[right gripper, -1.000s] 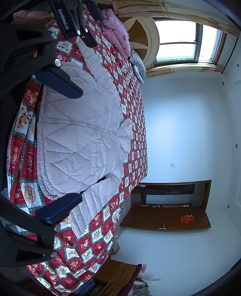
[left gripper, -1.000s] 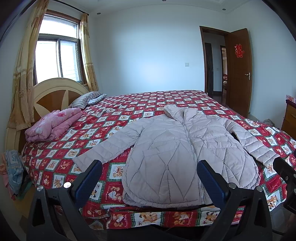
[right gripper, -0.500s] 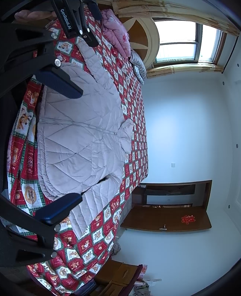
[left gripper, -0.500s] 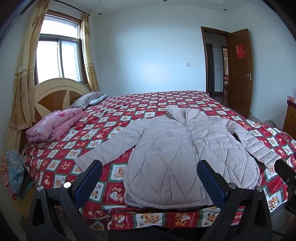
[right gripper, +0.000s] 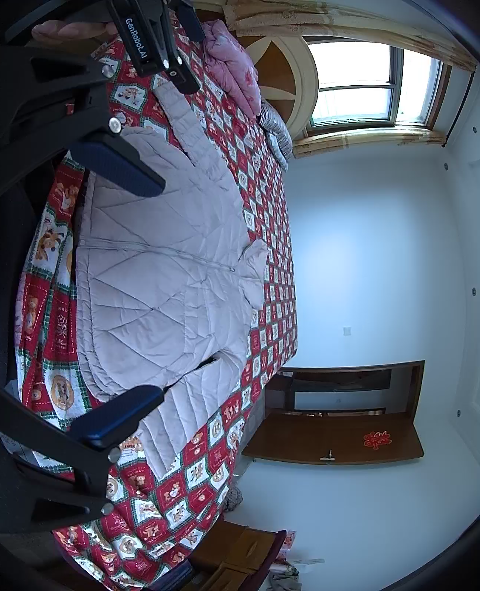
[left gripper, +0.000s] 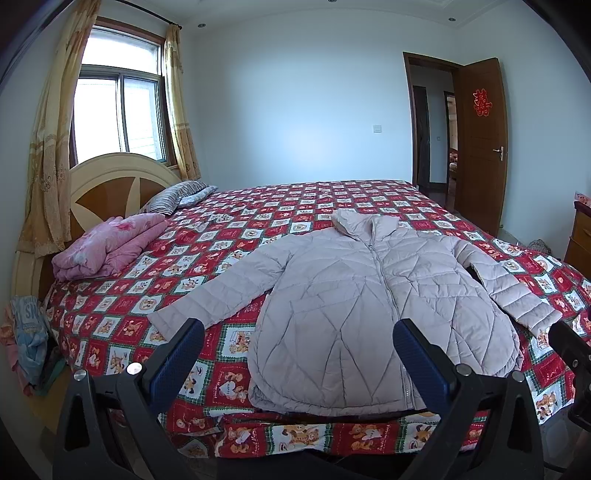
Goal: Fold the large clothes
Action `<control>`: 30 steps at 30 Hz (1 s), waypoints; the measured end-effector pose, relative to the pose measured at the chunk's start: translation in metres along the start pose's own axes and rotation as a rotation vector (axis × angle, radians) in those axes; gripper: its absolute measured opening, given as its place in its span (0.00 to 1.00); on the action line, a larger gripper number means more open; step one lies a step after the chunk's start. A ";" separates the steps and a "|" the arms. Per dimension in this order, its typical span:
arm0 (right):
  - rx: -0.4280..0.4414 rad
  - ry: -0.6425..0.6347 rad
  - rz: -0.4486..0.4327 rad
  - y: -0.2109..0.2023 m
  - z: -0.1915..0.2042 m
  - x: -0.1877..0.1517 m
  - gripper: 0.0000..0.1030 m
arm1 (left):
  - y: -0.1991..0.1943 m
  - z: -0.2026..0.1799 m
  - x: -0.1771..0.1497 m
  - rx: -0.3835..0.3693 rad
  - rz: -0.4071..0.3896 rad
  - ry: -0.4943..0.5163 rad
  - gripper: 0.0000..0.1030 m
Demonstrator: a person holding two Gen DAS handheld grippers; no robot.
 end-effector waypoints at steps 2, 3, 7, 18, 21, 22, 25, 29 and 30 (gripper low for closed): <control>0.000 0.000 -0.001 0.000 0.000 0.000 1.00 | 0.000 0.001 0.000 0.002 -0.001 0.000 0.99; 0.001 0.001 0.000 0.000 0.000 0.000 1.00 | 0.000 0.001 0.000 0.001 -0.001 0.000 0.99; 0.003 0.002 0.003 0.000 0.001 0.000 1.00 | 0.000 0.001 0.000 0.002 0.000 0.001 0.99; 0.003 0.002 0.003 0.000 0.001 0.000 1.00 | 0.000 0.000 0.000 0.004 0.000 -0.003 0.99; 0.004 0.002 0.002 0.000 0.001 0.000 1.00 | 0.001 0.000 0.000 0.004 0.000 -0.003 0.99; 0.004 0.002 0.004 0.000 0.001 0.000 1.00 | 0.001 0.000 0.000 0.004 0.000 -0.003 0.99; 0.007 0.003 0.006 0.000 0.002 -0.001 1.00 | 0.001 0.000 0.000 0.004 0.001 -0.003 0.99; 0.006 0.003 0.005 0.000 0.002 0.000 1.00 | 0.001 0.000 0.000 0.003 -0.001 -0.002 0.99; 0.006 0.004 0.005 0.001 0.003 0.000 1.00 | 0.001 0.000 0.000 0.004 -0.001 -0.003 0.99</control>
Point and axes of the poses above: each gripper's, at about its wrist camera, not at the fingertips, and y roughly the way its jaws point, z to its left, x to its top, the point moved 7 cm from there along y, roughly the way its jaws point, and after that the axes turned 5 degrees about z, right-handed, at the moved point
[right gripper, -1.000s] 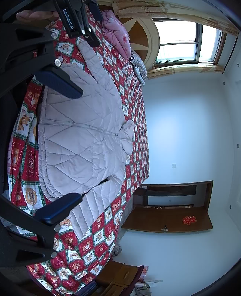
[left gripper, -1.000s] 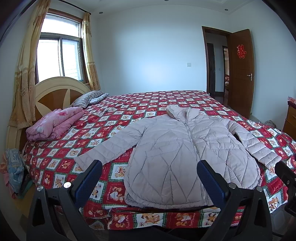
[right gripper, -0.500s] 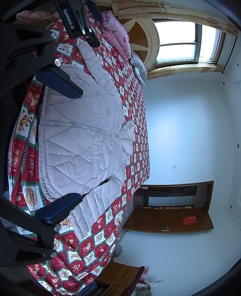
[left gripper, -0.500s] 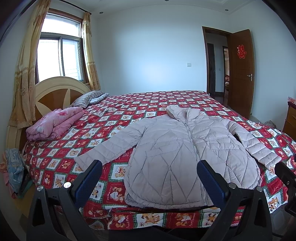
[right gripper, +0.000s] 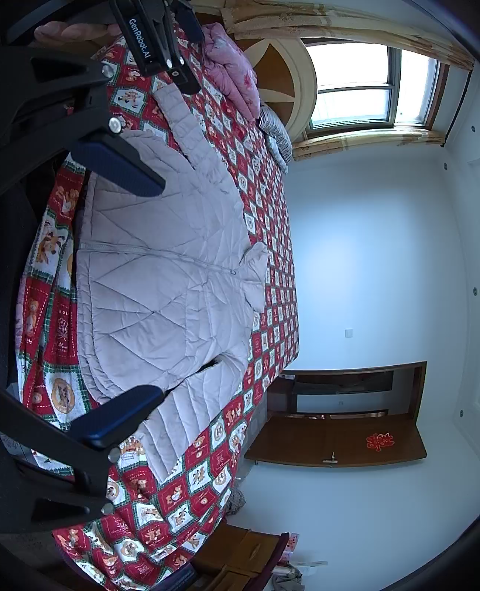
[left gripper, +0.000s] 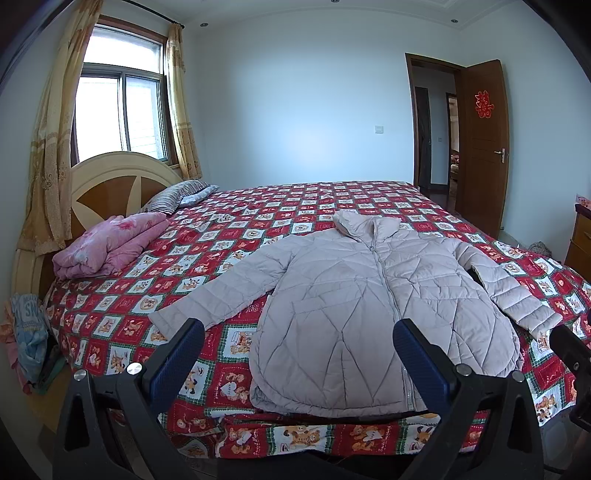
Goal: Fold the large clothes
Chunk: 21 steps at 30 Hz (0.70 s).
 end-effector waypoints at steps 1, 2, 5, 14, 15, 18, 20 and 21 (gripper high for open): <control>0.001 0.000 0.000 0.000 0.000 0.000 1.00 | 0.000 0.000 0.000 0.001 0.000 0.000 0.99; 0.002 0.001 0.001 0.000 0.001 0.000 1.00 | 0.000 0.000 0.000 0.000 0.001 0.000 0.99; 0.002 0.000 0.000 0.000 0.001 -0.001 1.00 | 0.001 0.001 0.000 0.001 0.003 -0.003 0.99; 0.026 0.009 0.036 0.020 -0.003 -0.005 1.00 | 0.011 0.003 0.000 -0.012 0.006 -0.002 0.99; 0.022 0.013 0.051 0.029 -0.007 -0.007 1.00 | 0.017 0.004 0.001 -0.006 0.008 -0.001 0.99; -0.004 0.070 0.110 0.063 -0.040 -0.014 1.00 | 0.044 0.013 0.002 0.037 0.016 -0.008 0.99; -0.050 0.125 0.128 0.083 -0.073 -0.019 1.00 | 0.066 0.019 0.001 0.082 0.029 0.002 0.99; -0.083 0.159 0.141 0.094 -0.090 -0.022 1.00 | 0.076 0.023 0.000 0.111 0.035 0.006 0.99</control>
Point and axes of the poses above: each gripper's, at about its wrist camera, not at the fingertips, and y roughly the way its jaws point, z to its left, x to its top, the point moved 7 cm from there along y, roughly the way its jaws point, and after that the axes turned 5 degrees about z, right-handed, at the moved point
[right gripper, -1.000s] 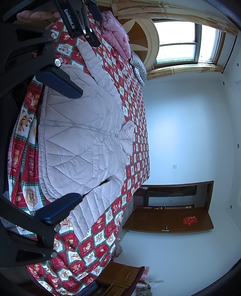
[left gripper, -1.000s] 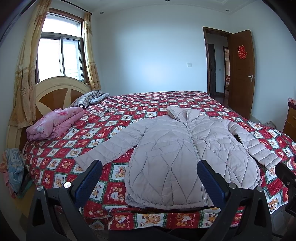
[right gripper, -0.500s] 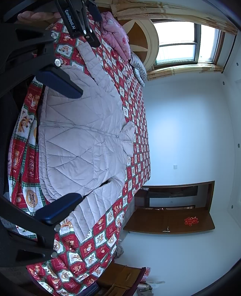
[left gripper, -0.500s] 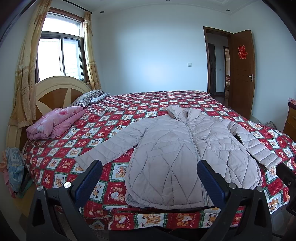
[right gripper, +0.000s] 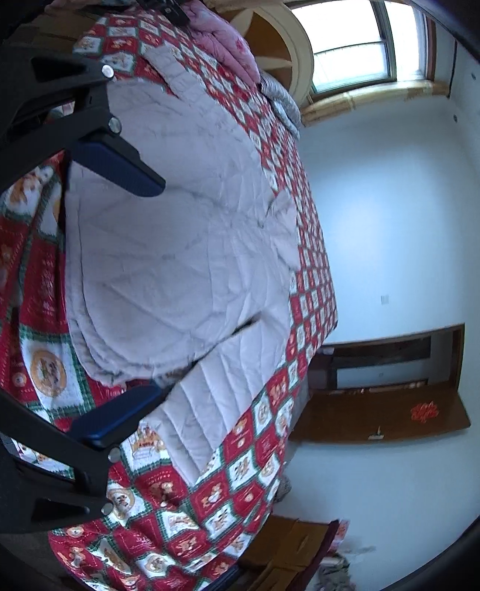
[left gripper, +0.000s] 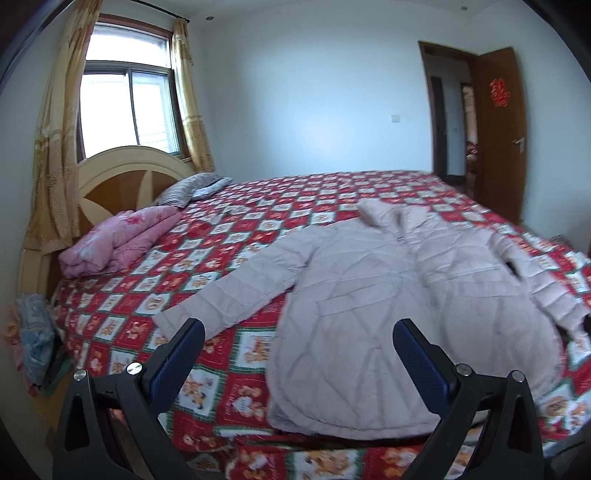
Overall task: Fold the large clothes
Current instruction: 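Grasp the jacket sleeve with the right gripper and lift it across the body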
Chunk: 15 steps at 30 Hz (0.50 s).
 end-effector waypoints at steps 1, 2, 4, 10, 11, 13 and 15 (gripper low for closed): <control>-0.022 0.035 0.010 0.010 -0.017 0.001 1.00 | 0.012 0.002 0.000 0.024 -0.007 0.004 0.99; -0.047 0.077 0.022 0.019 -0.035 0.000 1.00 | 0.021 0.003 0.000 0.034 -0.007 0.006 0.99; -0.087 0.149 0.036 0.032 -0.065 -0.001 1.00 | 0.041 0.006 -0.001 0.062 0.018 0.004 0.99; -0.163 0.279 0.089 0.060 -0.124 -0.001 1.00 | 0.090 0.001 0.010 0.055 0.010 -0.020 0.99; -0.173 0.301 0.094 0.064 -0.133 -0.001 1.00 | 0.100 -0.002 0.012 0.062 0.020 -0.017 0.99; -0.195 0.334 0.112 0.071 -0.149 -0.002 0.96 | 0.119 -0.007 0.016 0.032 0.046 -0.033 0.99; -0.203 0.366 0.134 0.079 -0.162 -0.002 0.91 | 0.138 -0.011 0.022 0.014 0.055 -0.059 0.99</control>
Point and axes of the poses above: each gripper's, at about its wrist camera, not at the fingertips, and y roughly the way its jaws point, z to its left, x to its top, the point moved 7 cm from there along y, roughly the way its jaws point, and after that the axes turned 5 degrees about z, right-handed, at the moved point
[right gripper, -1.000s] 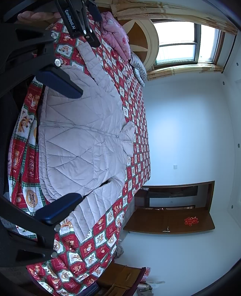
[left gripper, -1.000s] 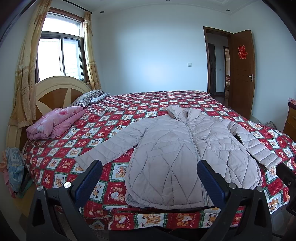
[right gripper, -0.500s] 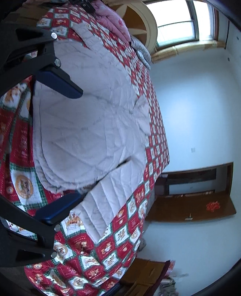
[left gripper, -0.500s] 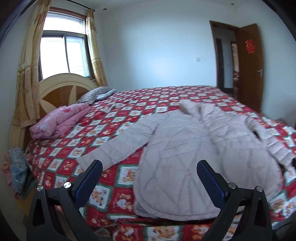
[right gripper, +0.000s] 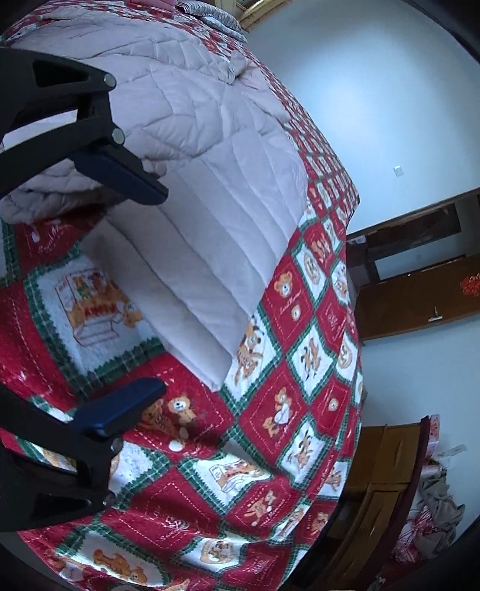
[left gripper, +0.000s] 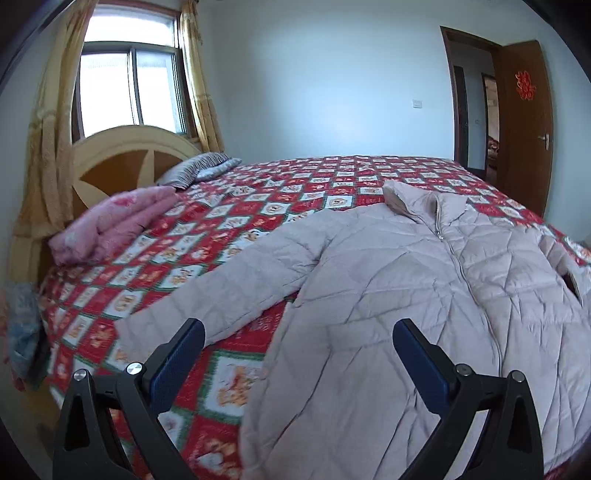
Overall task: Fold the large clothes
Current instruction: 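Grasp the jacket sleeve with the right gripper and lift it across the body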
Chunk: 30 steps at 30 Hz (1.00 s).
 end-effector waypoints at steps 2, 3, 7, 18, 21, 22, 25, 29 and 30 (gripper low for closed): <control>0.002 0.024 0.017 0.009 -0.008 0.006 0.88 | 0.020 -0.004 0.007 0.024 0.004 0.000 0.99; 0.003 0.032 0.023 0.012 -0.011 0.008 0.86 | 0.028 -0.007 0.010 0.032 0.004 0.002 0.99; 0.033 0.046 0.050 0.025 -0.012 0.014 0.74 | 0.071 -0.019 0.020 0.085 0.029 0.040 0.99; -0.017 -0.065 -0.031 0.030 -0.011 0.056 0.12 | 0.143 -0.024 0.028 0.118 0.126 0.096 0.99; -0.067 -0.051 -0.114 0.017 -0.017 0.095 0.11 | 0.153 -0.014 0.036 0.133 0.133 0.090 0.99; -0.077 -0.052 -0.142 0.012 -0.017 0.108 0.11 | 0.155 -0.010 0.038 0.135 0.136 0.081 0.99; -0.081 -0.083 -0.224 -0.007 0.003 0.141 0.10 | 0.159 0.003 0.045 0.134 0.147 0.046 0.99; -0.051 -0.200 -0.332 -0.032 0.062 0.168 0.10 | 0.162 0.019 0.056 0.150 0.148 0.026 0.99; -0.039 -0.231 -0.349 -0.035 0.078 0.172 0.10 | 0.163 0.023 0.058 0.157 0.147 0.027 0.99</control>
Point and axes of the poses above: each gripper's, at about its wrist camera, not at the fingertips, and y roughly the way its jaws point, z to its left, x to its top, the point moved 7 cm from there along y, roughly the way its jaws point, and after that the axes turned 5 degrees about z, right-handed, at the moved point
